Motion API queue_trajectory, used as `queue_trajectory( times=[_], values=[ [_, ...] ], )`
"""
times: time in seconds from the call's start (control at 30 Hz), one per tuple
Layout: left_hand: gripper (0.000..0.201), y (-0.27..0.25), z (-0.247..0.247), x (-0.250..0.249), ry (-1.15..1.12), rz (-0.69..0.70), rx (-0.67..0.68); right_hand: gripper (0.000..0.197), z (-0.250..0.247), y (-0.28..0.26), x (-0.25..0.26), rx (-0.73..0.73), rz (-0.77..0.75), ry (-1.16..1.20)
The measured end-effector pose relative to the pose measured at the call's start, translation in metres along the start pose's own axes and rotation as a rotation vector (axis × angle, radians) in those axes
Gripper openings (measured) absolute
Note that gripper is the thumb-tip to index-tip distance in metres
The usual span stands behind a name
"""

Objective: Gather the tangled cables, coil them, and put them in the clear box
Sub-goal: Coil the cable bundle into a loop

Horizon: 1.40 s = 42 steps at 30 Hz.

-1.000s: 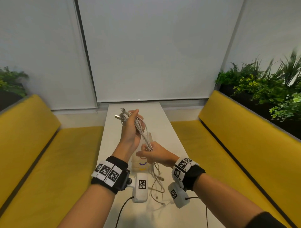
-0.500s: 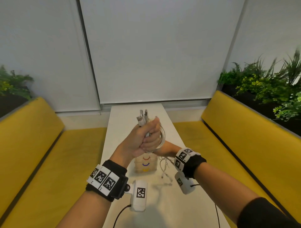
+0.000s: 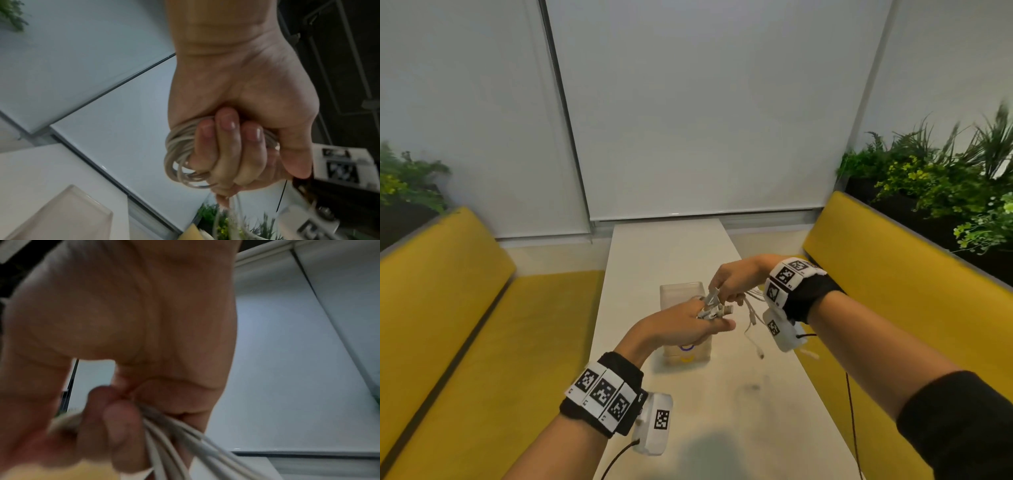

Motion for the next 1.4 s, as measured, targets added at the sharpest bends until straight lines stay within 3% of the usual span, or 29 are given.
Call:
queue_trajectory(
  times=[0.1,0.2,0.3,0.43,0.63,0.73,0.83,0.93,1.0,1.13,1.27,1.4],
  values=[
    [0.041,0.004,0.010,0.019,-0.004,-0.076,0.055,0.010,0.003,-0.002,0.001,0.073,0.062,0.086],
    [0.046,0.008,0.017,0.035,-0.012,-0.109,0.060,0.011,0.005,-0.001,-0.003,0.055,0.116,0.069],
    [0.044,0.012,0.011,0.045,-0.076,-0.133,-0.056,0.022,0.009,-0.001,-0.004,-0.002,0.126,0.086],
    [0.035,0.015,-0.002,0.050,-0.214,-0.127,-0.207,0.028,0.014,0.001,0.003,-0.071,0.074,0.286],
    [0.051,0.013,-0.020,0.048,-0.435,-0.118,-0.406,0.015,0.013,-0.004,0.013,-0.208,0.007,0.637],
    [0.056,0.017,-0.026,0.051,-0.512,-0.163,-0.520,0.019,0.015,-0.006,0.026,-0.322,-0.058,0.767],
    [0.063,0.022,-0.032,0.054,-0.558,-0.229,-0.650,0.029,0.019,-0.010,0.038,-0.488,-0.154,0.775],
    [0.061,0.023,-0.034,0.052,-0.572,-0.219,-0.729,0.026,0.024,-0.007,0.030,-0.634,-0.101,0.808],
    [0.056,0.020,-0.037,0.049,-0.578,-0.194,-0.786,0.039,0.029,-0.005,0.027,-0.674,-0.067,0.790],
    [0.045,0.019,-0.045,0.050,-0.642,-0.222,-0.859,0.048,0.040,-0.003,0.027,-0.636,-0.079,0.903],
    [0.028,0.020,-0.053,0.055,-0.820,-0.276,-0.898,0.049,0.056,-0.001,0.024,-0.464,-0.097,1.185],
    [0.028,0.024,-0.055,0.057,-1.000,-0.241,-0.894,0.054,0.054,-0.004,0.025,-0.552,-0.186,0.987]
  ],
)
Point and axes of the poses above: each hand's wrist, its own y-axis towards the middle knuckle, its own z-axis out of the palm, x = y × z, the point moved 8 cm from there along y, towards the middle knuckle, and after that the axes turned 12 degrees about -x, right-handed, at the moved point
